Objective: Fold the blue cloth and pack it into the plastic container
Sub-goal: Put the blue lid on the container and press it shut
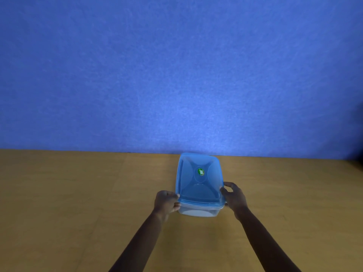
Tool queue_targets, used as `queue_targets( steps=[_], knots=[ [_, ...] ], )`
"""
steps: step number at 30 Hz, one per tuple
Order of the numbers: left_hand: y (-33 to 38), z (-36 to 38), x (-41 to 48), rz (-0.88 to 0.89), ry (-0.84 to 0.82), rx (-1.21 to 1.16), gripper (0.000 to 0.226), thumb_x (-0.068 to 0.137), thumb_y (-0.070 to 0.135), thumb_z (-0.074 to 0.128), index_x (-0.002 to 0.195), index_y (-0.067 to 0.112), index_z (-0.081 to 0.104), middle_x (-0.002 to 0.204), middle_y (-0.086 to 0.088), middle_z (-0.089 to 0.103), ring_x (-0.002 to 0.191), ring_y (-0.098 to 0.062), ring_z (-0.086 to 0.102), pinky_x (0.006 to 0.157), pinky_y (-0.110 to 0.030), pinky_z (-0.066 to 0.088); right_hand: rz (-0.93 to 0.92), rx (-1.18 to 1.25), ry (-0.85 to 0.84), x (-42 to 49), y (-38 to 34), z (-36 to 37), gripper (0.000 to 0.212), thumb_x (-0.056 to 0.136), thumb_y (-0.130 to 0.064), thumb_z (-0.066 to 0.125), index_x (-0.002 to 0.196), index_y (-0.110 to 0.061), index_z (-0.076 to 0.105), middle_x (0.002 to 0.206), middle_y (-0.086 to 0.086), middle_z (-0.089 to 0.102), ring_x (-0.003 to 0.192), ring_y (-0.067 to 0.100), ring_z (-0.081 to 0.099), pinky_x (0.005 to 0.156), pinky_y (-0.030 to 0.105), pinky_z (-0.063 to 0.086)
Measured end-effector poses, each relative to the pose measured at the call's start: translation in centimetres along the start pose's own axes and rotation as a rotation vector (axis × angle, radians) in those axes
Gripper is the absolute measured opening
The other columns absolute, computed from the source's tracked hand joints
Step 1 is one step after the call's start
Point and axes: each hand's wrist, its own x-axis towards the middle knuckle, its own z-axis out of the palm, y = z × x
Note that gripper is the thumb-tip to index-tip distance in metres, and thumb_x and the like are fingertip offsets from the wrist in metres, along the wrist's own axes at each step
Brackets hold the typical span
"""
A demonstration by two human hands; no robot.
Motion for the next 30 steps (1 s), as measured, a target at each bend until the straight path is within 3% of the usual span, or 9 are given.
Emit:
queue_targets(
  steps=[8,15,20,25,27,30],
  knots=[
    [-0.3,0.1,0.0,-0.033,0.030,-0.072,0.023,0.087,-0.005,0.056,0.066,0.002,0.052,0.070,-0.014,0.054,0.063,-0.019,0.054,0.041,-0.015,0.053,0.010,0.036,-0.003,0.2,0.5,0.1,0.035,0.090,-0.016,0.056,0.124,-0.009,0.054,0.122,0.019,0.062,0.105,0.035,0.062,0.092,0.053,0.051],
    [-0.2,0.0,0.2,-0.036,0.065,-0.027,0.019,0.084,-0.001,0.061,0.067,0.002,0.055,0.064,-0.012,0.055,0.058,-0.020,0.056,0.046,-0.022,0.054,0.051,0.063,-0.027,0.6,0.8,-0.1,0.035,0.090,-0.014,0.058,0.123,-0.004,0.053,0.119,0.022,0.062,0.103,0.037,0.063,0.091,0.051,0.052],
    [0.3,0.1,0.4,-0.074,0.034,0.059,0.022,0.085,0.003,0.059,0.066,0.005,0.050,0.055,-0.007,0.043,0.049,-0.015,0.044,0.055,-0.027,0.050,0.119,0.158,-0.067,0.8,1.0,-0.2,0.031,0.090,-0.009,0.057,0.117,0.005,0.054,0.113,0.028,0.063,0.087,0.031,0.060,0.065,0.034,0.051],
    [0.5,0.1,0.1,-0.053,0.001,0.076,0.026,0.087,0.018,0.064,0.067,0.009,0.049,0.061,-0.006,0.046,0.055,-0.014,0.048,0.057,-0.026,0.052,0.116,0.156,-0.080,1.1,1.0,-0.2,0.032,0.090,-0.012,0.057,0.116,0.006,0.056,0.098,0.019,0.062,0.085,0.029,0.060,0.055,0.028,0.048],
    [0.4,0.1,0.2,-0.056,-0.007,0.013,0.024,0.087,0.014,0.064,0.069,0.007,0.050,0.069,-0.010,0.050,0.059,-0.016,0.049,0.055,-0.025,0.053,0.116,0.150,-0.083,1.1,1.1,-0.2,0.031,0.090,-0.014,0.058,0.115,0.005,0.056,0.097,0.017,0.062,0.085,0.029,0.061,0.055,0.028,0.048],
    [0.4,0.2,0.1,-0.094,-0.032,-0.089,0.011,0.088,0.006,0.061,0.080,0.000,0.056,0.080,-0.014,0.053,0.065,-0.018,0.052,0.064,-0.029,0.052,0.110,0.138,-0.090,1.1,1.2,-0.3,0.030,0.091,-0.015,0.057,0.114,0.004,0.057,0.097,0.016,0.062,0.085,0.028,0.061,0.054,0.026,0.047]
  ],
)
